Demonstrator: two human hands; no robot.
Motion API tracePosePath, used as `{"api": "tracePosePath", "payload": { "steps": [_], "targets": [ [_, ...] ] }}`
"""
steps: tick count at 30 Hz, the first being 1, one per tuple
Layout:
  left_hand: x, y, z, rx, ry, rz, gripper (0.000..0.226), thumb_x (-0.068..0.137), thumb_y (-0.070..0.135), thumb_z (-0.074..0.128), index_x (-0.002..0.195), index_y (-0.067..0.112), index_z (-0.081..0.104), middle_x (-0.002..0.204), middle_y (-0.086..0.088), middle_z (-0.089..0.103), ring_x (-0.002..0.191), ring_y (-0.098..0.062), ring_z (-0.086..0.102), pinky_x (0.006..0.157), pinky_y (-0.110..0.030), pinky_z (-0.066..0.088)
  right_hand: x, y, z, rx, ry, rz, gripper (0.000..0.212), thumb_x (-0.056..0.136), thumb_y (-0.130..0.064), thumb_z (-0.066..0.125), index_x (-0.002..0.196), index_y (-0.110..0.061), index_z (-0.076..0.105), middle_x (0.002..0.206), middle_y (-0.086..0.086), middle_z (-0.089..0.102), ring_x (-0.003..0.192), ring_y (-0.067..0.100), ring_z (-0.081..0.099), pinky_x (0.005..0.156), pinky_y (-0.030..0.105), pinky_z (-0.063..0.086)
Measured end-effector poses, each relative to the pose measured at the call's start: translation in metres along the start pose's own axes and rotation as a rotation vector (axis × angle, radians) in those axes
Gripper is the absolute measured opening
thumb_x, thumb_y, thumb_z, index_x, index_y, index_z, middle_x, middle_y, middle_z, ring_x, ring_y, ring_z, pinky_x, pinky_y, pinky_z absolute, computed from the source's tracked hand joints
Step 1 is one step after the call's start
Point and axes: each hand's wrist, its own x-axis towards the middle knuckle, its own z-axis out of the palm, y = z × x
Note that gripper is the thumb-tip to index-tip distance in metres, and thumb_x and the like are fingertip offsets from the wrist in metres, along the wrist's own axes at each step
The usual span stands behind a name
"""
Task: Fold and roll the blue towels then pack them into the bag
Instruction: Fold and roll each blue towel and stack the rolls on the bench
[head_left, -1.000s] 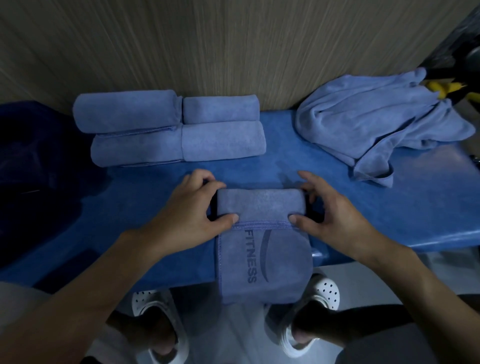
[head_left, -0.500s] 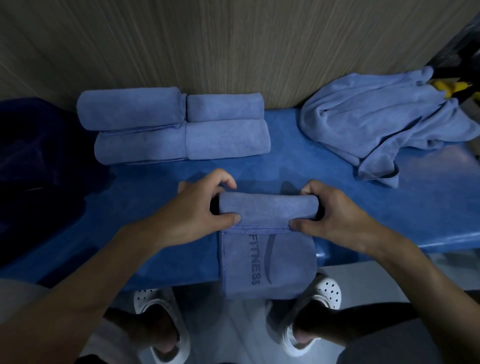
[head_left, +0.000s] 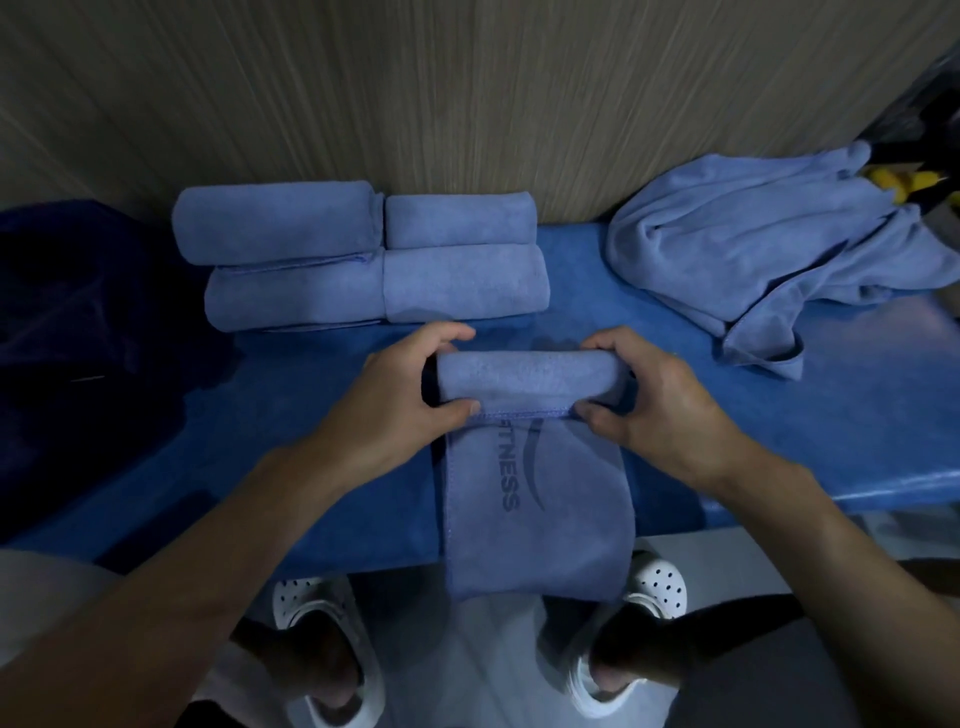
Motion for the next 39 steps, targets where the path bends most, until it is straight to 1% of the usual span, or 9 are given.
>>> {"api": "tracePosePath", "payload": {
  "steps": [4,9,12,17,21,24,29,34,39],
  "targets": [
    [-0.001,0.009,0.004,0.005,0.083,0.106,0.047,0.081,0.012,0.077,0.121,0.029,0.059,0.106,0.023,0.056,0.100,0.005,0.054,0.087,-0.010,0.037,-0.001,0.001,0.001,-0.086,0.073,-0.040,0.038,0.075,-0.013,0.079,0.102,-0.024,0.055,0.092,-0.013,0.057,0.089,0.011,0.053,0.083,0.036,0.046],
    [-0.002,0.012,0.003,0.175,0.119,0.348,0.025,0.081,0.000,0.071,0.100,0.014,0.064,0.100,0.009,0.055,0.095,-0.014,0.053,0.085,-0.034,0.044,0.001,-0.001,0.005,-0.285,0.165,-0.164,0.034,0.071,-0.006,0.077,0.089,-0.017,0.050,0.090,-0.002,0.052,0.085,0.017,0.046,0.076,0.036,0.034],
    [-0.006,0.011,-0.001,0.217,0.016,0.388,0.023,0.080,0.015,0.068,0.102,0.018,0.062,0.104,0.010,0.054,0.099,-0.015,0.052,0.086,-0.043,0.043,-0.004,0.001,0.002,-0.307,0.074,-0.196,0.036,0.069,-0.024,0.078,0.092,-0.019,0.050,0.100,-0.003,0.054,0.092,0.018,0.049,0.077,0.033,0.029],
    [-0.013,0.013,-0.004,0.173,-0.104,0.348,0.041,0.076,0.052,0.072,0.106,0.025,0.064,0.117,0.014,0.051,0.114,-0.009,0.049,0.100,-0.033,0.039,-0.015,0.001,-0.004,-0.277,0.004,-0.149,0.044,0.063,-0.056,0.065,0.093,-0.029,0.049,0.110,-0.011,0.052,0.105,0.014,0.050,0.087,0.036,0.035],
    [-0.014,0.012,-0.001,0.098,-0.104,0.292,0.028,0.085,0.053,0.061,0.099,0.029,0.065,0.120,0.013,0.053,0.119,-0.009,0.050,0.101,-0.031,0.040,-0.023,0.004,-0.007,-0.214,-0.051,-0.097,0.044,0.071,-0.068,0.061,0.092,-0.031,0.050,0.114,-0.016,0.051,0.115,0.011,0.047,0.097,0.036,0.035],
    [-0.014,0.010,0.001,0.094,-0.120,0.237,0.027,0.084,0.053,0.062,0.100,0.032,0.058,0.118,0.016,0.055,0.118,-0.007,0.052,0.100,-0.036,0.043,-0.025,0.007,-0.009,-0.148,-0.055,-0.070,0.028,0.085,-0.061,0.051,0.090,-0.033,0.048,0.111,-0.010,0.059,0.113,0.014,0.052,0.098,0.046,0.041],
    [-0.013,0.010,0.000,0.363,-0.187,0.107,0.074,0.074,0.077,0.044,0.130,0.029,0.051,0.122,0.023,0.045,0.117,-0.004,0.043,0.104,-0.039,0.036,-0.025,0.007,-0.012,-0.152,-0.092,-0.016,0.033,0.083,-0.051,0.062,0.106,-0.033,0.048,0.112,-0.012,0.061,0.108,0.011,0.053,0.101,0.045,0.039],
    [-0.012,0.015,-0.003,0.319,-0.215,0.080,0.050,0.070,0.075,0.054,0.104,0.038,0.053,0.102,0.021,0.052,0.099,-0.001,0.047,0.096,-0.038,0.039,-0.021,0.003,-0.013,-0.177,-0.154,0.043,0.067,0.080,-0.045,0.072,0.139,-0.028,0.043,0.123,-0.014,0.052,0.118,0.008,0.043,0.108,0.038,0.031],
    [-0.012,0.020,-0.005,0.151,-0.200,0.033,0.039,0.073,0.055,0.075,0.101,0.038,0.052,0.096,0.019,0.060,0.093,-0.002,0.056,0.083,-0.035,0.050,-0.014,0.000,-0.010,-0.019,-0.114,0.024,0.041,0.076,-0.021,0.080,0.112,-0.025,0.061,0.103,-0.009,0.051,0.096,0.005,0.054,0.088,0.022,0.042]
  ]
}}
